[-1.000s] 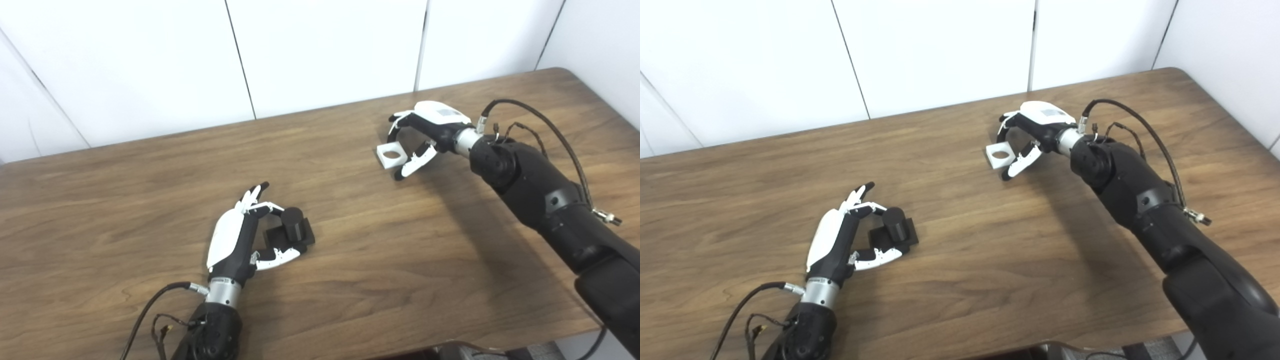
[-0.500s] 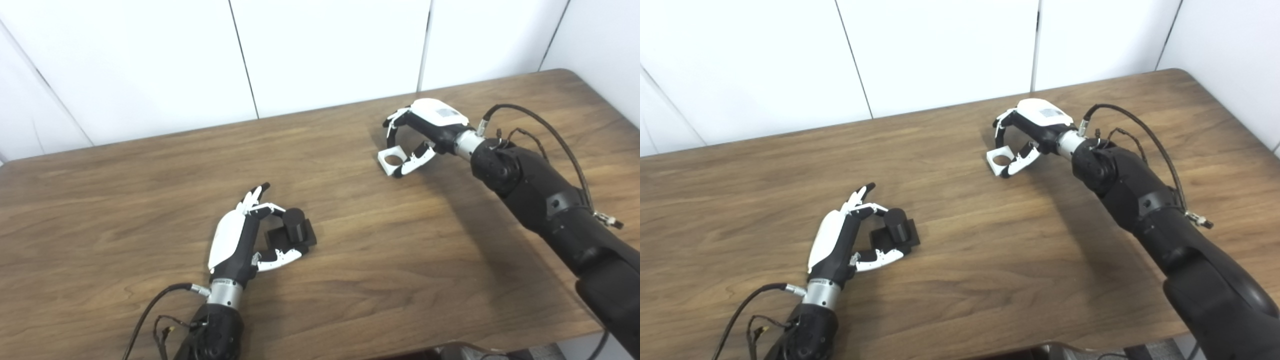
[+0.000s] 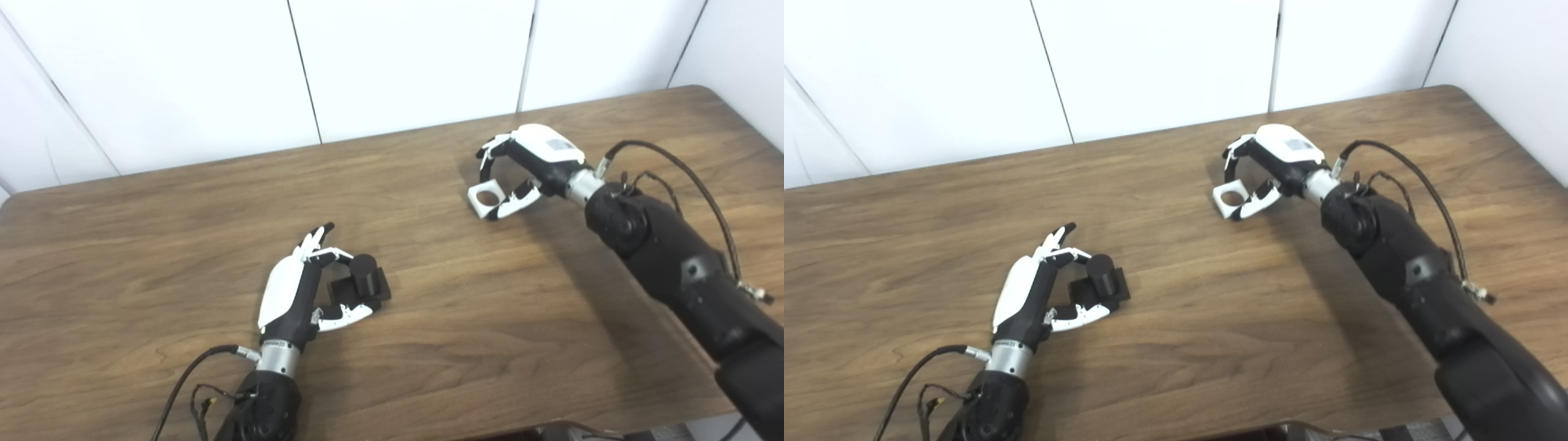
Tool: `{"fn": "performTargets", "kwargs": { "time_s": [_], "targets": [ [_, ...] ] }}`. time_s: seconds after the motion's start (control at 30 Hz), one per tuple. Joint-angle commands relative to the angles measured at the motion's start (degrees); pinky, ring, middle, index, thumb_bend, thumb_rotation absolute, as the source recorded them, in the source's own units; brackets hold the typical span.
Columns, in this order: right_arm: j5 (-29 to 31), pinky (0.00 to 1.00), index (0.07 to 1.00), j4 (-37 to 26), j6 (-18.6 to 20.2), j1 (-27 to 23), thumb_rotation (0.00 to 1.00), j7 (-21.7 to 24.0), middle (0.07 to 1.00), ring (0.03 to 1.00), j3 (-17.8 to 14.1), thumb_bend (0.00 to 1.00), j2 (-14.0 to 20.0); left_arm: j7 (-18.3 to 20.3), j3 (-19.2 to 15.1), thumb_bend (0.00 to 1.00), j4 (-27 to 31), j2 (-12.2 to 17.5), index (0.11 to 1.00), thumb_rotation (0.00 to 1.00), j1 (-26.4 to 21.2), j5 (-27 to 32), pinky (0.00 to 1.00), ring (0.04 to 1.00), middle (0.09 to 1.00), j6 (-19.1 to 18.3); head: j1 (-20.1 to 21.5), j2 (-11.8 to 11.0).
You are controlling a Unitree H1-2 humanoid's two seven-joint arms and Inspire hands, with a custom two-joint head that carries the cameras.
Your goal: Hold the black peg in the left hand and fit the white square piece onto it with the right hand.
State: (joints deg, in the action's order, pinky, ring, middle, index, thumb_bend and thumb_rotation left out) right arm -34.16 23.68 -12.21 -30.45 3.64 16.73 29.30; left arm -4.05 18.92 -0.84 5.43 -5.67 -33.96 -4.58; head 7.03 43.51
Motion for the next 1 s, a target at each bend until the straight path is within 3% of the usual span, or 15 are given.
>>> {"fn": "performTargets", "kwargs": {
  "time_s": [0.0, 0.17, 0.6, 0.97],
  "targets": [
    [0.61, 0.91, 0.483, -4.91, 0.16, -1.72, 0.14, -1.05, 0.785, 0.876, -1.84, 0.51, 0.13, 0.45, 0.30, 0.52, -1.53, 0.38, 0.491, 0.09, 1.85, -1.44, 1.00, 1.000, 0.983, -1.67, -0.05, 0.12],
    [1.63, 0.95, 0.483, -13.32, 2.53, 0.10, 0.14, 1.66, 0.803, 0.909, -3.90, 0.51, -0.49, 0.80, 0.32, 0.52, -1.45, 0.51, 0.492, 0.09, 1.68, -1.66, 1.00, 1.000, 0.983, -2.07, -0.12, 0.35],
    [4.80, 0.89, 0.483, -31.08, 8.49, 2.06, 0.14, 10.06, 0.806, 0.915, -5.88, 0.51, -2.33, 0.11, 0.94, 0.52, -2.07, -0.69, 0.491, 0.09, 1.23, -2.41, 1.00, 1.000, 0.975, -2.25, -4.25, 1.34],
    [6.90, 0.90, 0.481, -37.28, 7.04, 2.92, 0.15, 13.42, 0.795, 0.893, -5.21, 0.51, -3.39, -0.74, 1.58, 0.52, -2.77, -2.81, 0.490, 0.09, 0.44, -4.20, 1.00, 1.000, 0.972, -3.33, -11.86, 2.68]
  ]
}}
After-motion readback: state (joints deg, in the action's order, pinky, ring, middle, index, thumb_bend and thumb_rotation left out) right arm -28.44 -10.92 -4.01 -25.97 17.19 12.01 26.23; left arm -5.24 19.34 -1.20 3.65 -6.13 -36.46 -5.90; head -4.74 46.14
